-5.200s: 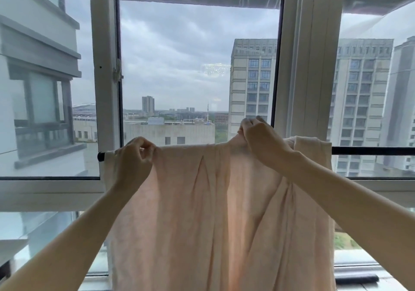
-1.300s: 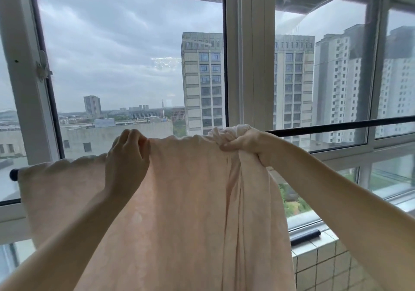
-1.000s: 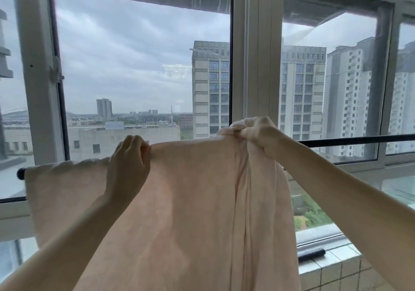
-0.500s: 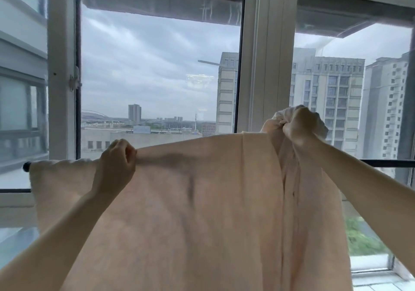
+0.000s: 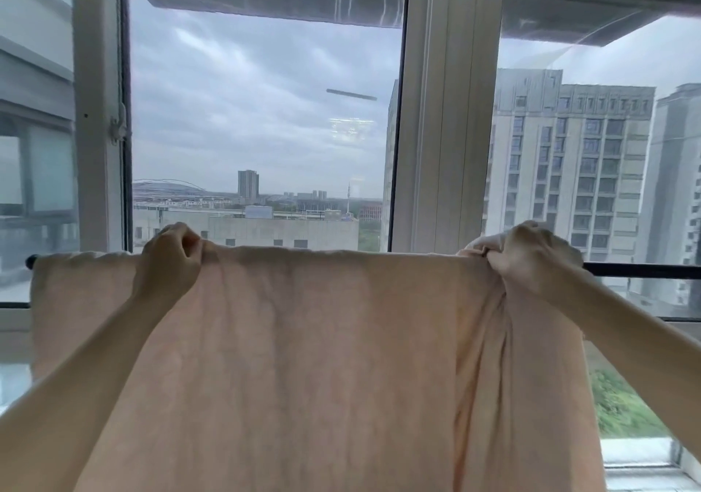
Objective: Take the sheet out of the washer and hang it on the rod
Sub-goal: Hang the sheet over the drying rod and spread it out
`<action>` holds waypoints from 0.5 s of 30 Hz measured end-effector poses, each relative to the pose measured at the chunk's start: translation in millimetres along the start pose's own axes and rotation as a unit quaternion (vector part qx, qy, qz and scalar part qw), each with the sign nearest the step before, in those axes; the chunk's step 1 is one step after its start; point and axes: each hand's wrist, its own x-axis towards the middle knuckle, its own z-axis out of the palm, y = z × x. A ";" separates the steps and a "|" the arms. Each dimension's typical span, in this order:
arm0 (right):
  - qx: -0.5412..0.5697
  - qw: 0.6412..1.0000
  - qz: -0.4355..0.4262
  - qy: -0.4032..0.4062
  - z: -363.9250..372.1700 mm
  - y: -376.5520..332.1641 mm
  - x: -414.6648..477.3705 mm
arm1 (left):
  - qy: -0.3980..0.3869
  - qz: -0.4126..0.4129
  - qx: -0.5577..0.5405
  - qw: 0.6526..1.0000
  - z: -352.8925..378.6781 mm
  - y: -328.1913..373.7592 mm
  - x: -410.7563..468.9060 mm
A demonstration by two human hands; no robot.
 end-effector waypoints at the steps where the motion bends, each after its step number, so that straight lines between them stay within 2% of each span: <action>1: -0.051 0.999 -0.003 -0.012 -4.3 -4.9 -3.5 | 0.002 -0.004 -0.001 1.000 0.0 -1.1 -0.2; 3: -0.118 0.993 -0.015 -0.001 -8.2 -16.6 -14.1 | 0.003 -0.012 -0.001 1.000 -0.6 -2.7 -0.7; 5: -0.119 0.989 -0.068 0.059 -5.6 -28.1 -24.8 | -0.004 -0.015 -0.001 1.000 -2.2 -1.6 -1.0; 7: -0.057 0.977 -0.183 0.089 3.7 -37.7 -28.6 | -0.012 -0.009 -0.002 1.000 -3.3 1.5 -2.2; 10: 0.079 0.933 -0.349 0.027 19.7 -57.9 -37.1 | -0.019 0.007 0.007 1.000 -5.1 0.4 -3.6; 12: 0.133 0.905 -0.403 0.007 26.0 -74.9 -43.1 | -0.020 0.015 0.008 1.000 -8.0 -1.6 -4.6; 15: 0.177 0.889 -0.423 -0.002 34.5 -95.8 -44.0 | -0.027 0.011 0.002 1.000 -12.6 -0.6 -6.1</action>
